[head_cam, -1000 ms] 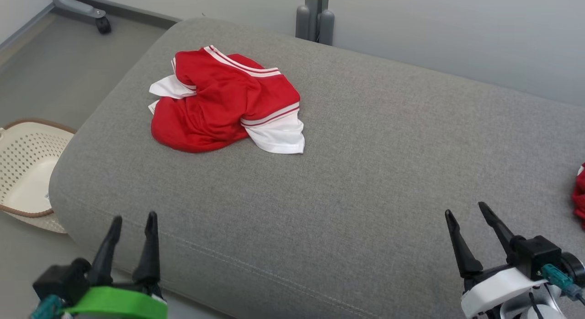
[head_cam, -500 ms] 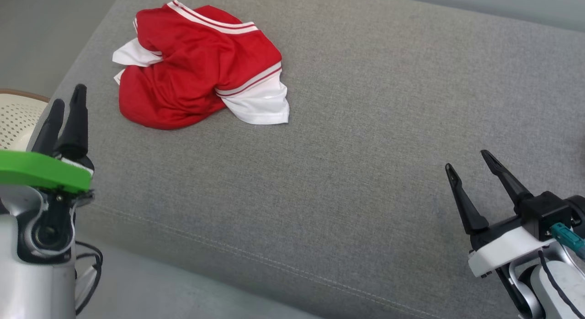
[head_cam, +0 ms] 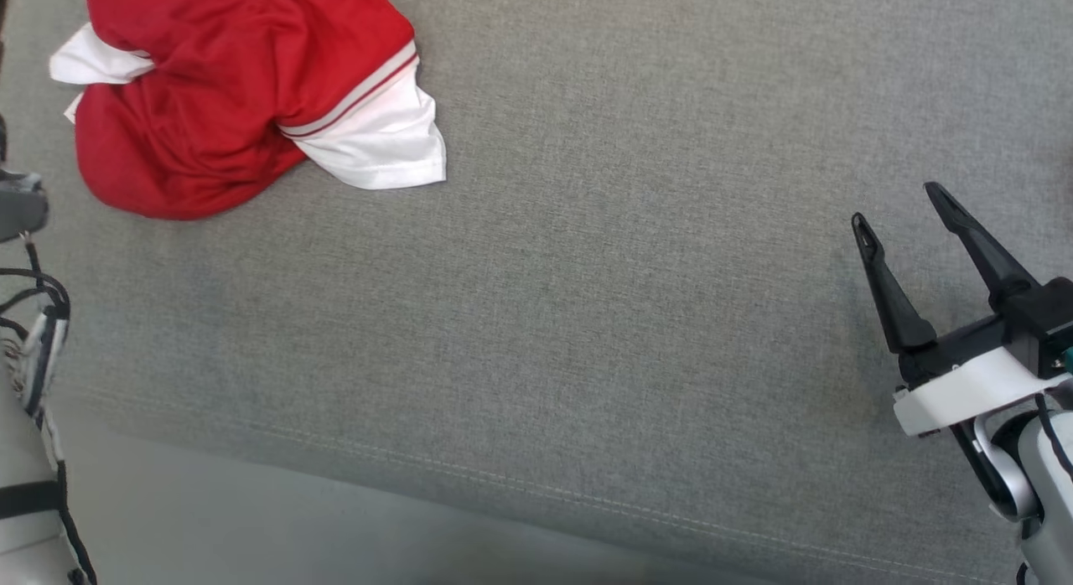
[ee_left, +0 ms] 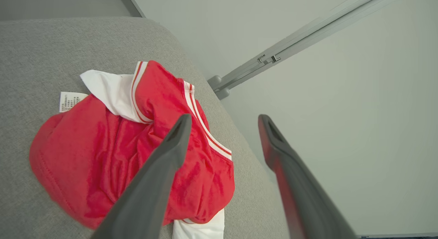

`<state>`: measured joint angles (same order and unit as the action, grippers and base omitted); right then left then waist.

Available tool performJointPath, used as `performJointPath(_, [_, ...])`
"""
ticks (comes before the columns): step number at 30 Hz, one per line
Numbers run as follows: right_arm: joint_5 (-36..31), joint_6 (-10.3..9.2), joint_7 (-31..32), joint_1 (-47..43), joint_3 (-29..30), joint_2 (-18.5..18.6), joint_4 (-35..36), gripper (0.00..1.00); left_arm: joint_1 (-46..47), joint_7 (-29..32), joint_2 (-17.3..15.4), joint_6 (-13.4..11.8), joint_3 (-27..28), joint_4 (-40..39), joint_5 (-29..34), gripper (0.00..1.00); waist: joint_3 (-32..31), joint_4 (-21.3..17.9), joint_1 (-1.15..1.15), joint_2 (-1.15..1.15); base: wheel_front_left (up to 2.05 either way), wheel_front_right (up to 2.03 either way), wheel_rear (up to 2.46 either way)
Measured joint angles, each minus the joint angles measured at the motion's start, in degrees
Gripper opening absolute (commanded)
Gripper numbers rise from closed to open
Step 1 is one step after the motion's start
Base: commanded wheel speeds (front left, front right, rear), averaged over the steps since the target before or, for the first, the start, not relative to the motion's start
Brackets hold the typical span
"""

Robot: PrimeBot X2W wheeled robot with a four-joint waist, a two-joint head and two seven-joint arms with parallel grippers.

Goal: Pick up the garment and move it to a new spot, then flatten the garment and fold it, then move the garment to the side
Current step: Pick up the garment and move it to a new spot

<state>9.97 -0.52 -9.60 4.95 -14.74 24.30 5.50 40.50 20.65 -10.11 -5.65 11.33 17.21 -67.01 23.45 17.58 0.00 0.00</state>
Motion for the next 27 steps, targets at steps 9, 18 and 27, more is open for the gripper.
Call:
performJointPath(9, [-0.9,0.00,1.1,3.5,1.8,2.2,3.3,1.00,6.4,2.4,-2.3,-1.2,3.1,7.3,-0.7,1.00,7.4,-2.8,0.00,0.00,0.00,0.00,0.00])
performJointPath(18, [-1.0,0.00,1.6,4.7,2.3,2.8,3.9,1.00,9.4,2.4,-4.3,-1.5,1.0,16.1,4.4,1.00,12.4,-4.8,0.00,0.00,0.00,0.00,0.00])
performJointPath(27, [-1.0,0.00,1.6,5.1,2.7,2.8,4.4,1.00,14.1,0.9,-4.6,-1.5,1.2,21.1,4.9,1.00,13.6,-5.5,0.00,0.00,0.00,0.00,0.00])
